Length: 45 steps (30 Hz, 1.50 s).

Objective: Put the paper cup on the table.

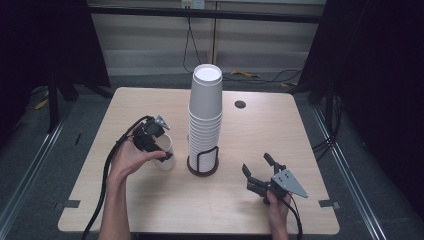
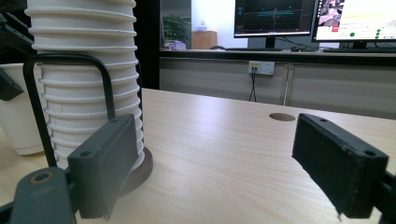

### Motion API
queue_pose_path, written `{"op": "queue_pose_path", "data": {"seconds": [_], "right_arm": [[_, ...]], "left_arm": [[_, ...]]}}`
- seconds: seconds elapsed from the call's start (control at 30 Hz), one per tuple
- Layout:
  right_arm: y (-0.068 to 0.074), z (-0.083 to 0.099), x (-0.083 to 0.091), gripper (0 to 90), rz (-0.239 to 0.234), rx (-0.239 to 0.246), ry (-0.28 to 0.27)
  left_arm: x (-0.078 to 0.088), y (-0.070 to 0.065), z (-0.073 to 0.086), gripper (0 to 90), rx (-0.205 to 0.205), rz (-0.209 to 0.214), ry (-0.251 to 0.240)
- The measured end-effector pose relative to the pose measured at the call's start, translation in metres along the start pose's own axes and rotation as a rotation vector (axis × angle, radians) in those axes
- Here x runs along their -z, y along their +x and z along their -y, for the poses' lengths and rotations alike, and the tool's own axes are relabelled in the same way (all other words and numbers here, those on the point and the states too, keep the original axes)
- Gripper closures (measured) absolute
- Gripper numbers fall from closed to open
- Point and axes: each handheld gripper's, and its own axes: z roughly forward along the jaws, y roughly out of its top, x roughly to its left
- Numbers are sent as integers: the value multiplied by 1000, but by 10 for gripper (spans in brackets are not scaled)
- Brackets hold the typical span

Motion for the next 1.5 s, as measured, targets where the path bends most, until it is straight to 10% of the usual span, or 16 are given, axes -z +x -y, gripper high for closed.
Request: {"op": "queue_pose_path", "data": {"seconds": [0.7,1.13,1.5], "right_arm": [[0,0,0,138,1,-1,0],[0,0,0,137,2,-1,0],[0,0,0,137,3,-1,1]], "left_arm": [[-16,-1,8,29,27,-16,-65],[-19,-3,29,21,89,-28,-250],[-29,-4,49,126,139,1,-310]]}}
